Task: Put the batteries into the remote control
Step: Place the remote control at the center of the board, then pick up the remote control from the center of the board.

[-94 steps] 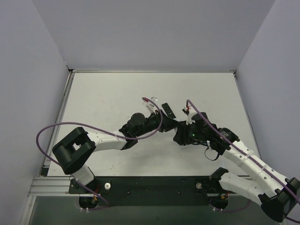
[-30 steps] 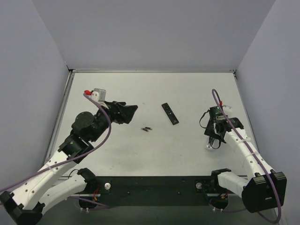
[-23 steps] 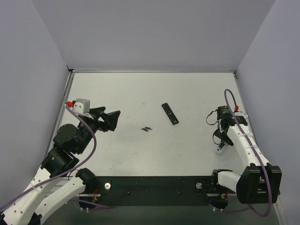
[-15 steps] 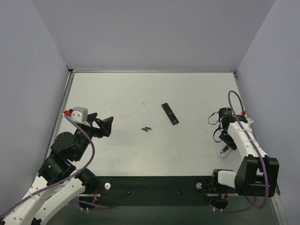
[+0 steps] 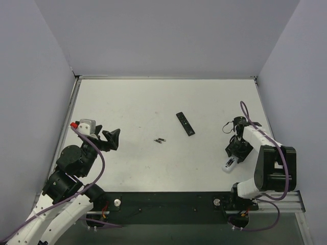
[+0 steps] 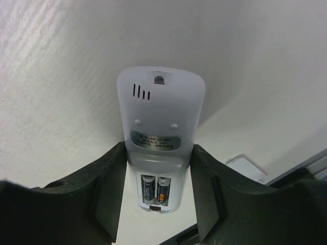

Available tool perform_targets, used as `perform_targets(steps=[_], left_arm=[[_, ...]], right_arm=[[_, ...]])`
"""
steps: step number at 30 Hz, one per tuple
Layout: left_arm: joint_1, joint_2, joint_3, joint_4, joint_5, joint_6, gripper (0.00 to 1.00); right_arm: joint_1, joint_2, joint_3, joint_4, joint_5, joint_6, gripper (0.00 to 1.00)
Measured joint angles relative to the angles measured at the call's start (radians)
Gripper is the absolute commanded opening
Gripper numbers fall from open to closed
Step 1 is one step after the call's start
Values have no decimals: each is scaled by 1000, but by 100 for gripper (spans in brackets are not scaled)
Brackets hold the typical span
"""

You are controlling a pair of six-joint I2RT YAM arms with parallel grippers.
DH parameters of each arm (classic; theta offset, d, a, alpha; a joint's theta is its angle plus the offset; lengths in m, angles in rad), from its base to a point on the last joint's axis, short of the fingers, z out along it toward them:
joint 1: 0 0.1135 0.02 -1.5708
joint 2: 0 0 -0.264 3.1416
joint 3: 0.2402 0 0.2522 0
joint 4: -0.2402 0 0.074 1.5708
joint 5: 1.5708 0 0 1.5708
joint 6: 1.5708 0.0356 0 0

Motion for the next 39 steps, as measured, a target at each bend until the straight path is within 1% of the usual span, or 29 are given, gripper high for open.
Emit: perform_targets(steps=[2,3,5,6,8,9,10,14,18,27,32,36,39], left_arm=[[17,-3,-5,0,1,0,87],[25,-3,-7,0,3,1,87],[44,-3,-12,0,10,1,88],[55,-3,-14,0,16,0,87],[71,-3,-16,0,27,0,87],[75,-3,-18,0,32,-1,87],[78,-3,-19,0,37,0,87],[80,-3,-20,0,45,-1,87],[88,-5,-20,0,50,-1,87],[106,-11,-20,0,58,-2,87],[109,-11,-21,0,63,-2,87],[109,-10,-22,0,65,-2,87],[109,-10,-22,0,64,-2,87]], right_arm=[[0,40,3,11,-35,-19,37],[0,55,5,17,-50,-28,46],[0,61,12,21,-76,-39,56],[-1,61,14,22,-88,-43,64],[-3,62,19,21,-109,-51,69],[-6,64,27,15,-119,-63,73],[-8,68,39,10,-130,-72,74],[-37,100,111,-2,-158,-108,74],[-72,142,179,-6,-189,-145,72],[-156,205,200,-61,-206,-181,69],[-185,206,199,-69,-210,-200,63],[-187,227,199,-69,-216,-218,54],[-191,261,199,-68,-230,-231,52]])
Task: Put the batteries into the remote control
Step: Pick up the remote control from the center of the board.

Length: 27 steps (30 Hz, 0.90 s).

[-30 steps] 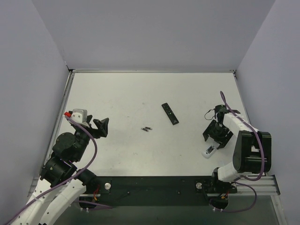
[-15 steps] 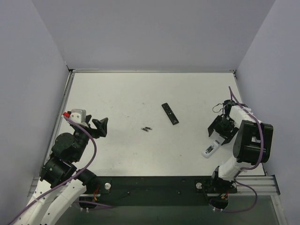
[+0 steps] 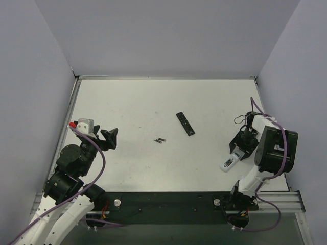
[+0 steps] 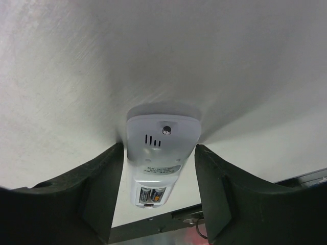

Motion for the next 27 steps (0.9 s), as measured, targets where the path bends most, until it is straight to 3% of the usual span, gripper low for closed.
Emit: perform_targets(steps=[4,5,12,22,27], left_arm=[[0,0,0,0,0,0,87],[0,0,0,0,0,0,87],[0,3,0,0,-1,0,87],[0,4,-6,0,-11,1,87],[0,4,-8,0,-17,2,87]], right_arm=[[-10,18,0,-1,-23,-20,46],[-12,19,0,0,-27,-24,36],[-50,22,0,1,-74,-87,0],[-190,-45,51,0,-87,-286,0],[-192,-100,100,4,0,-412,0]])
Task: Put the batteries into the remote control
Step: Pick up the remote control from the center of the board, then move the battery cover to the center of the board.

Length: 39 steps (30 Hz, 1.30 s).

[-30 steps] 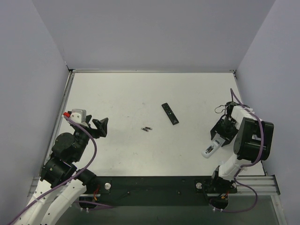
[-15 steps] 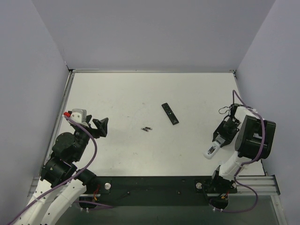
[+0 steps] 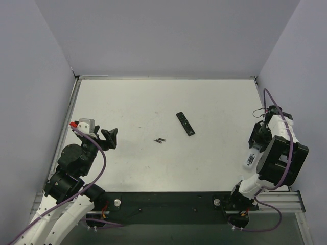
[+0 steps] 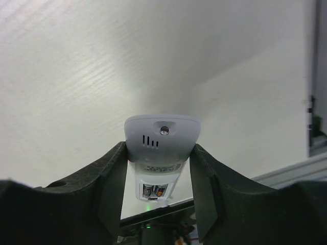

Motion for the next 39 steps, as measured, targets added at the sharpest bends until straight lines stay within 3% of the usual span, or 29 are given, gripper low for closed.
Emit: perform_targets(steps=[5,15,39], left_arm=[[0,-1,-1,0,-7,2,87],[0,-11,-8,0,-14,6,87],[0,-23,-13,1,-15,9,87]], right_arm=[[-7,-57,-36,34,135,-154,0],[-51,-227,-348,105,219,-399,0],[184,-97,-252,59,-19,-465,0]])
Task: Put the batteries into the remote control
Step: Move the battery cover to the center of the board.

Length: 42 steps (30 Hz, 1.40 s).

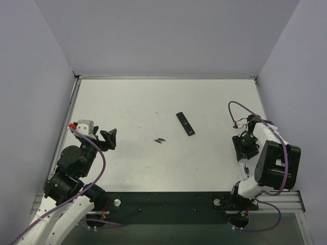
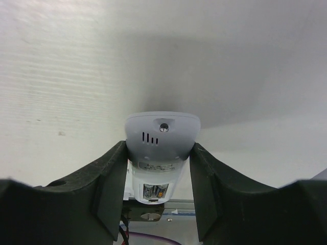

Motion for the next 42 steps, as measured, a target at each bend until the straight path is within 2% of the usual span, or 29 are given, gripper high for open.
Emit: perform_targets(steps=[8,12,17,21,26,31,35,42], left_arm=[[0,0,0,0,0,0,87],[0,0,0,0,0,0,87],[0,0,0,0,0,0,87],[0,0,-1,0,0,0,87],[0,0,-1,-1,0,0,87],[2,-4,-1,-1,-3,-1,87],[9,-10,-1,-1,-6,-2,87],[14,-15,-1,-1,-7,-4,87]], right_arm=[[90,137,143,-53,-98,23,0],[69,133,147,-58,-92,61,0],[-43,19,112,-18,56,86,0],[-37,-52,21,22,140,104,0],[98,14,-55,50,183,107,0],[246,50,-56,16,232,77,0],[249,49,-56,-4,189,50,0],[248,21,-56,-37,4,14,0]])
